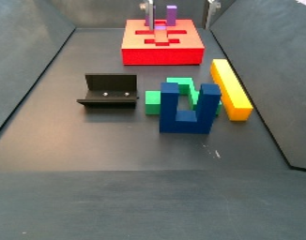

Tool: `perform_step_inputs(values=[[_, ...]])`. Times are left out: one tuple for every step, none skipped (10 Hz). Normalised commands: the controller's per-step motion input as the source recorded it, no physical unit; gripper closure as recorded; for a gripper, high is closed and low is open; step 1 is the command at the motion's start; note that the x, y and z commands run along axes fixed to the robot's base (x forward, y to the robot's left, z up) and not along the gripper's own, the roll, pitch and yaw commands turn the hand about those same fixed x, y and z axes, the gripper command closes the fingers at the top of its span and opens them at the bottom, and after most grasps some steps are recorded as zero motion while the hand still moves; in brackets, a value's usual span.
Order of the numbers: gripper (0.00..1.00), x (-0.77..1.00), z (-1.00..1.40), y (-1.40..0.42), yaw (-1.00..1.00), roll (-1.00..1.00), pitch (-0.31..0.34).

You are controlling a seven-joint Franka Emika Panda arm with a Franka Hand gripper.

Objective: Pick up the blue object. Move up. Move to above the board. Insert the blue object.
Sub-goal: Pick up the blue object.

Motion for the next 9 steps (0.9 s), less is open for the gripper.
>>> perform_step_inputs(values=[[0.0, 0.31, 0.09, 0.0, 0.0, 0.15, 0.163], [0.0, 0.77, 0.36, 0.28, -0.02, 0.09, 0.31], [0.0, 0.74, 0.28, 0.41, -0.1, 0.08, 0.25], [0.0, 0.63, 0.0, 0.36, -0.23, 0.13, 0.21], [0.0, 0.45, -0.06, 0.25, -0.19, 0.15, 0.15], [0.0, 0.16, -0.32, 0.12, -0.03, 0.16, 0.0], [0.0, 0.24, -0.35, 0.26, -0.09, 0.14, 0.0], [0.0, 0.22, -0.39, 0.33, -0.11, 0.16, 0.0], [0.0, 0.0, -0.53, 0.23, -0.09, 0.18, -0.026]])
